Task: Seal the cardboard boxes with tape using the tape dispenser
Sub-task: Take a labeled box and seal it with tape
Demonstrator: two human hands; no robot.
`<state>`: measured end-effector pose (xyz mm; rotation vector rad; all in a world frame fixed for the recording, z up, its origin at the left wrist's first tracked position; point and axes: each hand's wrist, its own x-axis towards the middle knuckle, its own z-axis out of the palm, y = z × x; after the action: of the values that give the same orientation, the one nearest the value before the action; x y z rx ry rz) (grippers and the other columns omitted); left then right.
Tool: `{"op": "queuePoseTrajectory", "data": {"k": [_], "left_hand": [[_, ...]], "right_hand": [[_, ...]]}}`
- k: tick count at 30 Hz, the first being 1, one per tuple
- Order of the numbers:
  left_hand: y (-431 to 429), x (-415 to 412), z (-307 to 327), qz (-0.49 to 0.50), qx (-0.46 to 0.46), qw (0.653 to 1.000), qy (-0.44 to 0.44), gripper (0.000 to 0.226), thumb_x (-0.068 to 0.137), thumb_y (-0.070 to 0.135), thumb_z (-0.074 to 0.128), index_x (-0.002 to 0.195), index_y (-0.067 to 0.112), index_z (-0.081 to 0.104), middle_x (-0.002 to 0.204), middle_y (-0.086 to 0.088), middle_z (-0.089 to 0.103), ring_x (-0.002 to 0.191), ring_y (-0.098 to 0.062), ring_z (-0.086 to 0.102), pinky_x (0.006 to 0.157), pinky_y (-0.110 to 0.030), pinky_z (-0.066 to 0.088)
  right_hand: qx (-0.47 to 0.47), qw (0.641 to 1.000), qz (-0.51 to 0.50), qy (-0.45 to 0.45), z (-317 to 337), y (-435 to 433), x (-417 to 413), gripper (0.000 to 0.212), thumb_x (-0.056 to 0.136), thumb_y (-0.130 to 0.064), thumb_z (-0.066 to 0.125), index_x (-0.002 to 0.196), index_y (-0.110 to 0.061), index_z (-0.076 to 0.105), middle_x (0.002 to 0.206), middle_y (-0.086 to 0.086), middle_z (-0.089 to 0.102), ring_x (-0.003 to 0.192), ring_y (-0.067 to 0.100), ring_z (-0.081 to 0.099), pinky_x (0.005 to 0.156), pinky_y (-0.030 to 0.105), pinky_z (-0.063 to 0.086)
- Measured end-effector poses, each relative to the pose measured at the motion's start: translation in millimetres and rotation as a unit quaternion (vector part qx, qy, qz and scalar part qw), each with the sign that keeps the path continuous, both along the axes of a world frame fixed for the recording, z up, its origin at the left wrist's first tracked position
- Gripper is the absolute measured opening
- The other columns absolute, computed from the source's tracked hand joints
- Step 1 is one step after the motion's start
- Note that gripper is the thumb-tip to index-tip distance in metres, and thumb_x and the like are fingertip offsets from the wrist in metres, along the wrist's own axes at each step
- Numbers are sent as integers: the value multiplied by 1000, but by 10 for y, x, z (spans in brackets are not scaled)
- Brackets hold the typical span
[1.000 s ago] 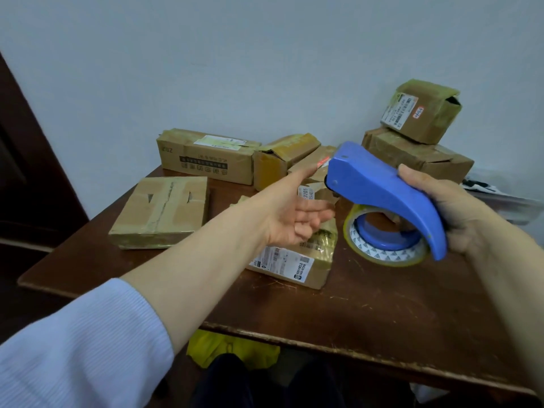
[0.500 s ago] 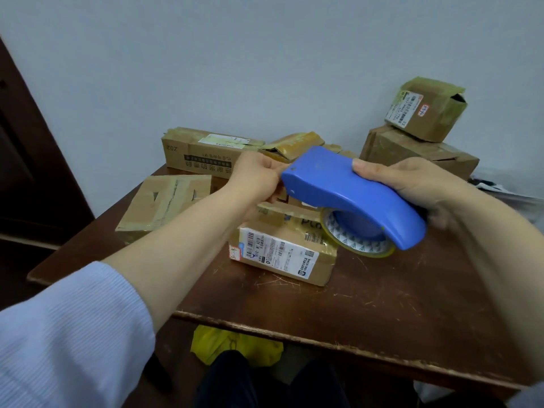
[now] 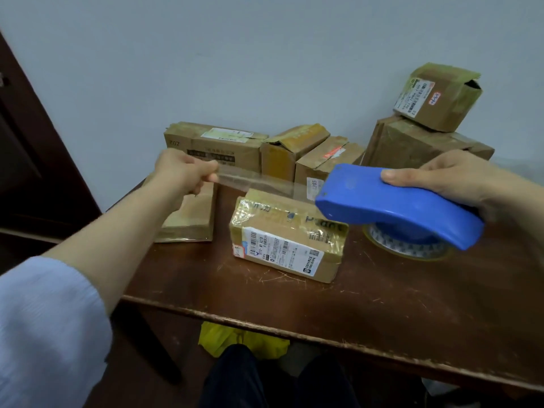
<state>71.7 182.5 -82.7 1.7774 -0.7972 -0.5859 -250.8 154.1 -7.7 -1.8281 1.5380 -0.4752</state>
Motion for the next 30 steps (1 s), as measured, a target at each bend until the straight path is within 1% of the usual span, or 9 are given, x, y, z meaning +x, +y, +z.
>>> {"op": "queuePoseTrajectory", "data": {"k": [3,6,10,14,17,21,23,27,30], "left_hand": [[0,44,-96,-2,18,1000,23,16,89,13,67,75,6,63,64,-5,64,52,-11,44,47,-20,40],[-11,-4,-144,-1,18,998,53,11,87,11,68,83,6,60,66,-8,63,52,-11,44,47,-20,39],[13,-24,-153,-24,32,996,78,19,80,14,76,89,6,60,74,-10,65,53,-10,42,51,-21,39],[-11,-50,-165,-25,42,997,65,24,78,13,79,90,0,63,70,-7,64,54,-11,42,52,-21,39],[-31,-59,-175,-23,42,997,62,24,77,14,79,86,0,63,66,-5,62,54,-11,42,50,-20,38],[-42,-92,-197,-28,45,997,54,21,77,15,80,73,4,62,65,-5,61,53,-12,41,51,-22,37],[-18,-99,-205,-26,45,997,55,21,78,15,79,71,5,62,67,-5,61,52,-12,40,52,-23,36],[40,-86,-192,-21,35,997,63,18,79,15,78,75,4,64,70,-6,64,54,-11,40,53,-22,36],[54,-64,-170,-5,22,997,73,19,77,14,79,78,2,65,70,-7,65,53,-11,41,52,-22,36]], "right_hand": [[13,999,23,46,3,7,31,67,50,-63,70,75,0,74,66,13,71,60,28,66,63,35,52],[5,996,34,82,-33,-26,87,69,48,-62,70,74,1,75,69,16,71,70,34,68,65,35,52],[3,995,26,101,-41,-90,97,72,47,-62,70,76,4,74,72,19,70,64,31,65,60,32,49],[-11,993,27,117,-17,-130,73,77,47,-65,69,80,5,73,76,21,71,68,34,66,59,31,47],[-19,992,19,127,29,-137,70,77,45,-66,69,79,4,74,74,19,71,68,33,66,59,31,47],[-25,988,25,150,43,-142,81,87,38,-69,67,81,6,72,78,22,70,65,32,63,60,31,45],[-24,987,27,155,40,-146,76,90,38,-70,67,84,7,71,81,24,70,64,31,61,59,30,44],[-22,988,28,150,33,-157,64,84,44,-68,69,82,7,71,78,23,69,61,29,60,58,29,43],[-29,988,30,146,34,-163,60,80,42,-68,68,78,3,74,73,19,71,62,30,63,58,30,45]]}}
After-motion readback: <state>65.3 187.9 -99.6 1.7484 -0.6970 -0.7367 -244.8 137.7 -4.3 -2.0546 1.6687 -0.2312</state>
